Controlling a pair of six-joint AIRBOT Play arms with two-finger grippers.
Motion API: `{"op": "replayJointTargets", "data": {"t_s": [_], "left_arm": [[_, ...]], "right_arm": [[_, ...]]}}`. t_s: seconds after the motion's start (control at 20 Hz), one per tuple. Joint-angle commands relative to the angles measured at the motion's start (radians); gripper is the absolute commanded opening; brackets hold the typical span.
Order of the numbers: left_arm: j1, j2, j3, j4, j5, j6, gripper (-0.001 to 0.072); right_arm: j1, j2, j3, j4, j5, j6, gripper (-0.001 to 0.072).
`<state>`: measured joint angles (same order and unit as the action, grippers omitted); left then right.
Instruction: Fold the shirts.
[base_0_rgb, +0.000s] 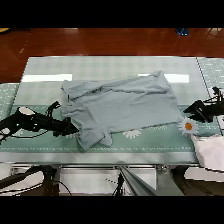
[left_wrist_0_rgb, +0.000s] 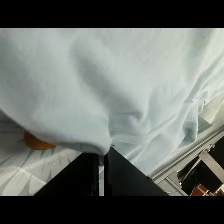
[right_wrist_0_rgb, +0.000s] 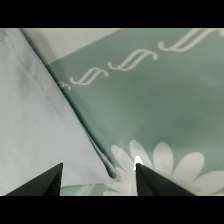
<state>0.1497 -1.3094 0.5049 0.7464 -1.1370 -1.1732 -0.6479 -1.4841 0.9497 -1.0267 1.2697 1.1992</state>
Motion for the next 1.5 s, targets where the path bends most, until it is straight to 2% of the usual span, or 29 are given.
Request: {"op": "replayJointTargets", "data": {"t_s": [0.0, 0.15, 0.25, 0.3, 0.35, 0.5, 0.6, 0.75, 0.85, 1.0, 1.1, 1.3, 1.45], "left_arm": [[0.0, 0.001, 0.001, 0.0, 0.0, 0.003, 0.0028], [0.0, 0.001, 0.005, 0.0, 0.001, 0.01, 0.0028], [0.0, 0.001, 0.032, -0.014, 0.0, 0.023, 0.0028], [0.0, 0.003, 0.057, -0.018, -0.002, 0.029, 0.0027], [0.0, 0.01, 0.094, -0.022, -0.011, 0.029, 0.0027], [0.0, 0.086, 0.266, -0.022, -0.056, 0.029, 0.0027], [0.0, 0.18, 0.438, -0.022, -0.076, 0.028, 0.0027], [0.002, 0.336, 0.779, -0.022, -0.073, 0.027, 0.0027], [0.009, 0.421, 1.019, -0.02, -0.039, 0.027, 0.0027], [0.014, 0.52, 1.287, 0.018, 0.05, -0.002, 0.0027], [0.014, 0.574, 1.393, 0.108, 0.047, -0.107, 0.0027], [0.014, 0.676, 1.436, 0.282, -0.094, -0.272, 0.0027], [0.014, 0.728, 1.436, 0.306, -0.233, -0.314, 0.0027]], "right_arm": [[0.055, -0.001, -0.068, 0.046, -0.071, -0.02, 0.054], [0.167, -0.006, -0.077, 0.034, -0.111, 0.021, 0.0526], [0.224, -0.011, -0.077, 0.032, -0.114, 0.027, 0.03], [0.241, -0.011, -0.074, 0.038, -0.11, 0.026, 0.0138], [0.247, -0.011, -0.062, 0.049, -0.088, 0.026, 0.0022], [0.239, 0.012, 0.056, 0.134, 0.051, -0.035, 0.0022], [0.238, 0.086, 0.189, 0.228, 0.093, -0.038, 0.0021], [0.238, 0.256, 0.405, 0.438, 0.05, -0.049, 0.0021], [0.238, 0.379, 0.543, 0.5, -0.035, -0.049, 0.0021], [0.238, 0.563, 0.708, 0.449, -0.164, -0.018, 0.0021], [0.238, 0.663, 0.764, 0.341, -0.185, 0.072, 0.0021], [0.238, 0.832, 0.796, 0.052, -0.155, 0.266, 0.0021], [0.238, 0.926, 0.797, -0.077, -0.076, 0.305, 0.0021]]}}
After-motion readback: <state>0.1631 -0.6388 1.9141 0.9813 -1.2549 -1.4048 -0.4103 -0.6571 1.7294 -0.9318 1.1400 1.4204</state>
